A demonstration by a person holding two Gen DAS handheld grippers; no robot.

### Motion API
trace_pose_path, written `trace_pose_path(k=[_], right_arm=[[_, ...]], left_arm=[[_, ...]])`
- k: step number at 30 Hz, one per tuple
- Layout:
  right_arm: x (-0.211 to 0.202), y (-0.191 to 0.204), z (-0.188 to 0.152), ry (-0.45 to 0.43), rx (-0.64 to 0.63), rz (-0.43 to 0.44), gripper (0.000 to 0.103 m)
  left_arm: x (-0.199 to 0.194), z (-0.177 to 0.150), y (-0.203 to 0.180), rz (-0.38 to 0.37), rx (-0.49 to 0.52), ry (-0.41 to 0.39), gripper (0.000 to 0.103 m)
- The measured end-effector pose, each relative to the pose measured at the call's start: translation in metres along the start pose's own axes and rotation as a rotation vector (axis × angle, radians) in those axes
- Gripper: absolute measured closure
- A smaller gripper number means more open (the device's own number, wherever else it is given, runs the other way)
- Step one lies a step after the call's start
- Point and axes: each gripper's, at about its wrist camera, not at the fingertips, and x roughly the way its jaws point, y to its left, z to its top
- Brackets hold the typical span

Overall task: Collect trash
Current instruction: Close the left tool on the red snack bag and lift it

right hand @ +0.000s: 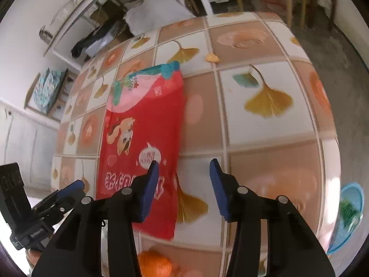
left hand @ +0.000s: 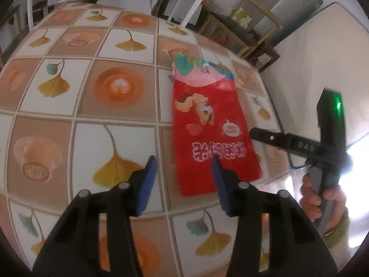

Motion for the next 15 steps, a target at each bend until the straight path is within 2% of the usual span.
trace_pose_path(k=[2, 4, 5, 6, 10, 15], right_arm=[[0.003, 0.004, 0.002, 0.009, -0.008, 0.013, 0.070], [0.009, 0.014, 0.001, 0.026, -0.033, 0.022, 0.080], [0.011, 0.019, 0.001, 0.033, -0.044, 0.029, 0.081], [0.015, 0.027, 0.000, 0.048, -0.066, 0.036, 0.088], [0.027, 0.063, -0.006, 0.073, -0.155, 0.015, 0.092], [0.038, 0.113, -0.031, 0.120, -0.288, 0.002, 0.094]], left_arm=[[0.007, 0.000, 0.001, 0.006, 0.003, 0.019, 0.068], [0.010, -0.003, 0.005, 0.008, -0.003, 0.023, 0.074], [0.008, -0.005, 0.007, 0.009, -0.001, 0.021, 0.074], [0.006, -0.007, 0.009, 0.005, 0.000, 0.022, 0.074], [-0.013, -0.019, 0.033, 0.016, -0.029, 0.009, 0.074], [-0.049, -0.050, 0.078, -0.020, -0.136, 0.006, 0.075]])
